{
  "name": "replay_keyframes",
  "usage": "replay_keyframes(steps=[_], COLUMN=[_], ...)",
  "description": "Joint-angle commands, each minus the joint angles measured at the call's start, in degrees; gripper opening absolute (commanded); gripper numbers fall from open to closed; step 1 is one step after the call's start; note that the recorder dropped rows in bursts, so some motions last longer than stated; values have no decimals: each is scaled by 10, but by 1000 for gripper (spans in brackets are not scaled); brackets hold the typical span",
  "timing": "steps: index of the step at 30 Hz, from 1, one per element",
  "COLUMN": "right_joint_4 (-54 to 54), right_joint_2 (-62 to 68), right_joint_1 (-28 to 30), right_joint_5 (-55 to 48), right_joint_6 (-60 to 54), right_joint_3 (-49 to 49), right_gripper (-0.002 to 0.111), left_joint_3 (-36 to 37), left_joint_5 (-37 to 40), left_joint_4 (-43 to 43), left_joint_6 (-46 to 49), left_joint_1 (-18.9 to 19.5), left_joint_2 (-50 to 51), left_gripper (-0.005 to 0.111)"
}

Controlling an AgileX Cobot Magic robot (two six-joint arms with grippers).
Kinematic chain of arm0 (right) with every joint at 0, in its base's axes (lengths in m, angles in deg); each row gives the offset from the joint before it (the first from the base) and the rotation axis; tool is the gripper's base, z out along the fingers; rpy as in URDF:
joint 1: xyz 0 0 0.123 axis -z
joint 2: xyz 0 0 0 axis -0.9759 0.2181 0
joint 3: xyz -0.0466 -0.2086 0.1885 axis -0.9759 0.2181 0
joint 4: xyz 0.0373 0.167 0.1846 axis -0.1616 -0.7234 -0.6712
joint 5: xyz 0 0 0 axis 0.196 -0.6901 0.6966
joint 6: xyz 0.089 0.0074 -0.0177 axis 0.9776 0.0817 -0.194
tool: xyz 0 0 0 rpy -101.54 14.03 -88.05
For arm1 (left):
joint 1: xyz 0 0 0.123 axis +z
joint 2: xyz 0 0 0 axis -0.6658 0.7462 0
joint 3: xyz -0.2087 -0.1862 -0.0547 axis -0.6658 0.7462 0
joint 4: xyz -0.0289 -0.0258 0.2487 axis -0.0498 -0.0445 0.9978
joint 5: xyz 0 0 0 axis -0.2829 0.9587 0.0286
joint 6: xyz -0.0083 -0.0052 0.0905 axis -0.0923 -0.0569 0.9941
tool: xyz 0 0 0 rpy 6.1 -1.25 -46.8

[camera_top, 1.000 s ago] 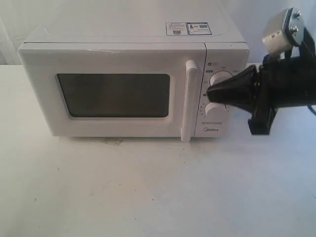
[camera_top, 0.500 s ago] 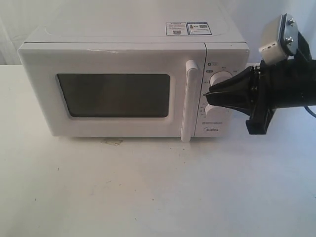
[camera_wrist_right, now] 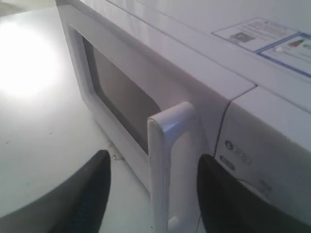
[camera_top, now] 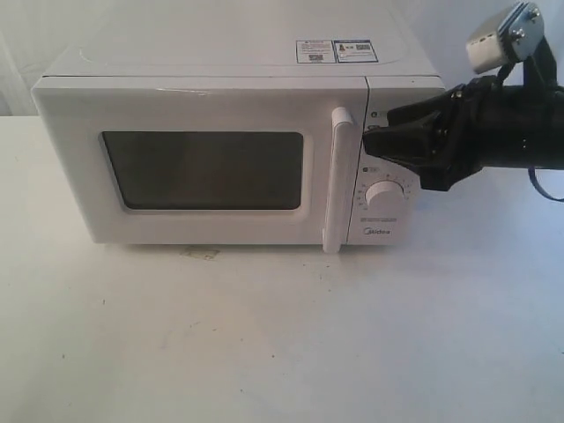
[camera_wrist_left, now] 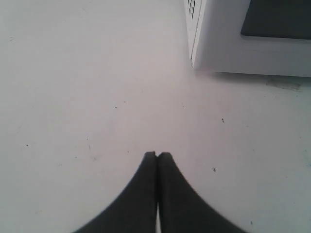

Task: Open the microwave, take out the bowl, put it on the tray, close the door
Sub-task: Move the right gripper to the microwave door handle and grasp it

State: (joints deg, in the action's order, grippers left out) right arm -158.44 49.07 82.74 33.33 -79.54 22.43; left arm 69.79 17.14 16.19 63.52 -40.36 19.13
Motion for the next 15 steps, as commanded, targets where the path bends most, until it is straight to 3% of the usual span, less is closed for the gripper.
replay_keyframes(steps=[1,7,15], right_joint_4=[-11,-42,-111], right_joint_2=[32,61,86], right_joint_1=[-19,-51,-65], right_joint_5=[-10,-3,64], right_joint_6=[-10,-96,-112], right_joint_3=[-2,-2,-2], right_gripper=[51,51,51], left_joint_3=[2,2,2], left_joint_5=[0,0,0], left_joint_4=[1,1,1], left_joint_6=[-4,-4,-4], left_joint_1=[-4,-4,-4], left_joint_2=[-3,-3,-3], left_gripper=[0,0,0])
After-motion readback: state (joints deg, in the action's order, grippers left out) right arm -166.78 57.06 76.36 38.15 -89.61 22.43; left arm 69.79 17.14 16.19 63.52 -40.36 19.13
